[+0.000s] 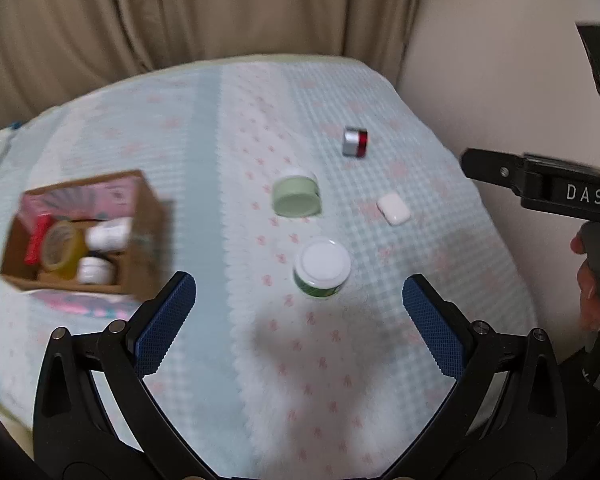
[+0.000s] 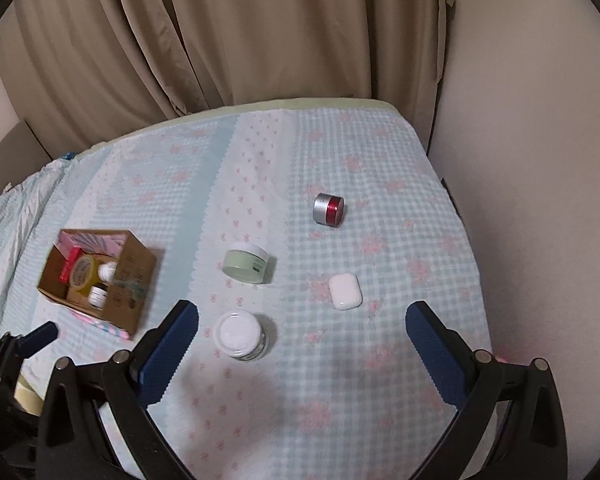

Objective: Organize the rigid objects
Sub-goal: 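Grasp the green-lidded white jar with the left tool while the right tool grasps the white earbud case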

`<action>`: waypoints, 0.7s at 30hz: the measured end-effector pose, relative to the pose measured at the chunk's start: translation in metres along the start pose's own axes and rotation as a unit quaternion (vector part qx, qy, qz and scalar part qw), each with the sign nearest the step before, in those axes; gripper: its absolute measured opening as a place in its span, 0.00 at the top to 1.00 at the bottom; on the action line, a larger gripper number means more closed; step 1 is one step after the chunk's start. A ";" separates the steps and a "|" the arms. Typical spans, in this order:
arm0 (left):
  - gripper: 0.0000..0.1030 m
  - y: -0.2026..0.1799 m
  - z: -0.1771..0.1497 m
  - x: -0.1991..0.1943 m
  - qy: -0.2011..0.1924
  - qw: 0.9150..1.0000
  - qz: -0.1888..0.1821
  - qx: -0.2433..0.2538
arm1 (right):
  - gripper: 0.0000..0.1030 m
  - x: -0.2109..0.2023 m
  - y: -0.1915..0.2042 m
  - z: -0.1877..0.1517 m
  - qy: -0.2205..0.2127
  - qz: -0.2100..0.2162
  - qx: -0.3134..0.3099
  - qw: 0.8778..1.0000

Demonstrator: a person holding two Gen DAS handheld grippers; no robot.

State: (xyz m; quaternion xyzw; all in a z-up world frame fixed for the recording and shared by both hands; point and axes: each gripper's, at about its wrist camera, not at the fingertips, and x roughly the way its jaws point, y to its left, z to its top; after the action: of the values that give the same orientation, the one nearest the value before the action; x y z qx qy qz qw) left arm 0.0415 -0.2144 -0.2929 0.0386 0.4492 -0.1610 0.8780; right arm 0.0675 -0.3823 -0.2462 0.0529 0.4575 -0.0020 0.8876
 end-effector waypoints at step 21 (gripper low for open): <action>0.13 -0.033 -0.049 0.203 -0.002 0.999 -0.006 0.044 | 0.28 0.220 -0.050 -0.056 0.032 -0.027 -0.099 0.994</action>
State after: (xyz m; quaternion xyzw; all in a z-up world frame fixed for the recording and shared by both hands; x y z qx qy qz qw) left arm 0.1036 -0.2852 -0.4816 0.0745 0.4401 -0.1861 0.8753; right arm 0.1474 -0.4173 -0.4613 -0.0473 0.4849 0.0211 0.8730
